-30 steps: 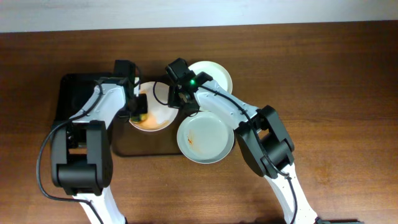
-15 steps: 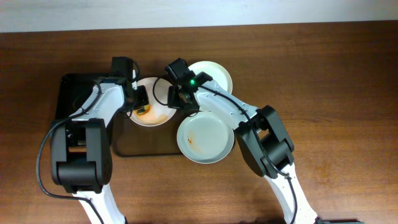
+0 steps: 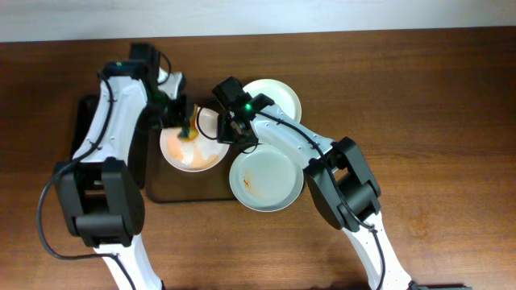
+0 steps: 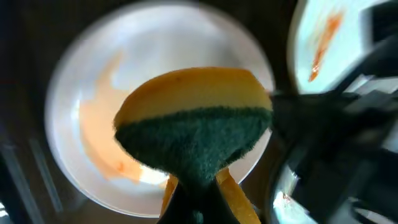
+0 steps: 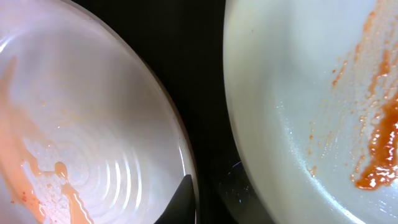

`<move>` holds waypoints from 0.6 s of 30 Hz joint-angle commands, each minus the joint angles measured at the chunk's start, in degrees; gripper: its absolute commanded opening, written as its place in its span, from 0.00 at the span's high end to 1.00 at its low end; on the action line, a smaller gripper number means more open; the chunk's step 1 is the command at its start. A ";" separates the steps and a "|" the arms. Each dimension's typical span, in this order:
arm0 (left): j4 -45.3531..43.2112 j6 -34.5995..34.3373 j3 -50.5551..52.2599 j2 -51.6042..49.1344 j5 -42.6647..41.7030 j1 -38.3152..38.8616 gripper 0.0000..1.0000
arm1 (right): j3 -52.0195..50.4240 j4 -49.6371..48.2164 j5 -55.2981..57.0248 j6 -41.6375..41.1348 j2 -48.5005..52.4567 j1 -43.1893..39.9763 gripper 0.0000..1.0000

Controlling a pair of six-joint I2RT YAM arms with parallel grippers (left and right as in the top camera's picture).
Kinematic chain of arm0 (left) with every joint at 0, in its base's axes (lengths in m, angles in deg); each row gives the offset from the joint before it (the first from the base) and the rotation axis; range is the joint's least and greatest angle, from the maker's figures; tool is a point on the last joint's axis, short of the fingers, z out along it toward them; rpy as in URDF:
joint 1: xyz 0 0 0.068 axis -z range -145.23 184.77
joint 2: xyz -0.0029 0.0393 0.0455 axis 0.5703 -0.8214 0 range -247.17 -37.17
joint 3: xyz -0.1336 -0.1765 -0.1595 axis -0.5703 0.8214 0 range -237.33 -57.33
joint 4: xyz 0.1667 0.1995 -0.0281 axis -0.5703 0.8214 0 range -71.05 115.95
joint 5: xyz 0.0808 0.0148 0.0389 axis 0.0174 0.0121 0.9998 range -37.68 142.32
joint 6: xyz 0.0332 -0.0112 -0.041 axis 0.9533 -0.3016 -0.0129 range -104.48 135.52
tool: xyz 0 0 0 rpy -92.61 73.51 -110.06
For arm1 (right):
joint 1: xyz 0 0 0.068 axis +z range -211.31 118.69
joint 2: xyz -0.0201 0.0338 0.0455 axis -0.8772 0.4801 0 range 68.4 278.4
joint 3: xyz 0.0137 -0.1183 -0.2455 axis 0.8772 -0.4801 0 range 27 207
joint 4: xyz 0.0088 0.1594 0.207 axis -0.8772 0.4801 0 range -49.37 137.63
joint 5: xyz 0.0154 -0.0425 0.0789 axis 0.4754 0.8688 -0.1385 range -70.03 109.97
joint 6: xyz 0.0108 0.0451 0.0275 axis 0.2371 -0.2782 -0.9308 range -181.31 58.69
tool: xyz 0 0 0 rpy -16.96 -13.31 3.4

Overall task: Clean dirty plates on tray and stack at the side
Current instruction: 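Scrub the left white plate again with the sponge in the left gripper, then lift the cleaned plate with the right gripper and place it right of tray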

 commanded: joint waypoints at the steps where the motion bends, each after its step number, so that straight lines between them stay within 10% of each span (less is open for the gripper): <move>1: 0.85 0.74 -6.32 -0.17 2.86 -2.12 0.99 | 0.11 1.09 -0.94 1.64 0.70 -0.07 0.96; 11: 1.29 0.57 -6.86 -0.20 2.82 -17.66 0.99 | 1.42 8.52 8.79 12.48 -11.21 0.11 0.96; 18: 0.59 0.59 -6.84 -0.20 2.82 -18.12 0.99 | 1.42 8.20 43.93 16.13 -18.08 7.72 0.96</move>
